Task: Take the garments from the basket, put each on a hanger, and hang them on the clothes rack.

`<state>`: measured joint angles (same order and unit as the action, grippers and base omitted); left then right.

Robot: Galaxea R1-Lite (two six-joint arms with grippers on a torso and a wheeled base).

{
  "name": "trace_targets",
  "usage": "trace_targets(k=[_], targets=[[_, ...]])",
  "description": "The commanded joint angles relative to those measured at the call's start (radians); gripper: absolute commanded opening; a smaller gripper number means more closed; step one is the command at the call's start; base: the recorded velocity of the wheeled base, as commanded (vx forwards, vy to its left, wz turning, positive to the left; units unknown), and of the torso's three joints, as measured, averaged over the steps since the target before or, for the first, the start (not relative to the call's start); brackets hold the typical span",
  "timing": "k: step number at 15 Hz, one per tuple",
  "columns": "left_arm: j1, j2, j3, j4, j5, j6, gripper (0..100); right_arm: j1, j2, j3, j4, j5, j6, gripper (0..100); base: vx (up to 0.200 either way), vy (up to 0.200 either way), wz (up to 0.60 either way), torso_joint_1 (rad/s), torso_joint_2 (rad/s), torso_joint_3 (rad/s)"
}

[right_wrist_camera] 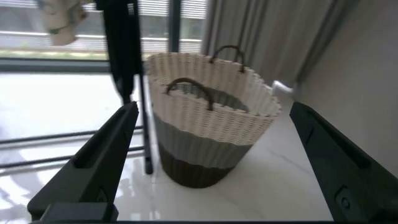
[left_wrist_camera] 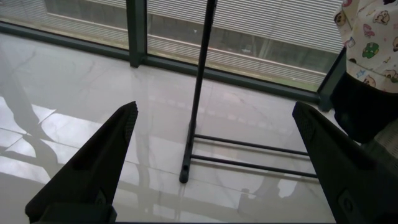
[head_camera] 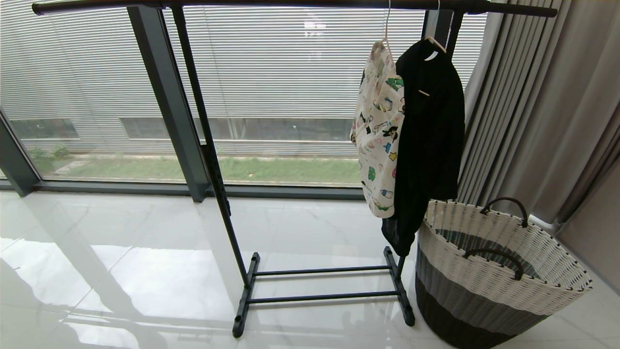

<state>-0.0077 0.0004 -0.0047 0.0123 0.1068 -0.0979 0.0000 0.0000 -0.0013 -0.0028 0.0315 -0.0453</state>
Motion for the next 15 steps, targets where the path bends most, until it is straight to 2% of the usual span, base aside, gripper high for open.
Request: trace_targets(k=[1, 15], targets=[[0.000, 0.000, 0.000, 0.000, 0.001, 0.000, 100, 0.000, 0.000, 0.000, 0.006, -0.001, -0.002, 100, 0.000, 0.000, 0.00, 0.000, 0.00, 0.000], [0.000, 0.000, 0.000, 0.000, 0.001, 0.000, 100, 0.000, 0.000, 0.000, 0.006, -0.001, 0.001, 100, 0.000, 0.000, 0.00, 0.000, 0.00, 0.000]])
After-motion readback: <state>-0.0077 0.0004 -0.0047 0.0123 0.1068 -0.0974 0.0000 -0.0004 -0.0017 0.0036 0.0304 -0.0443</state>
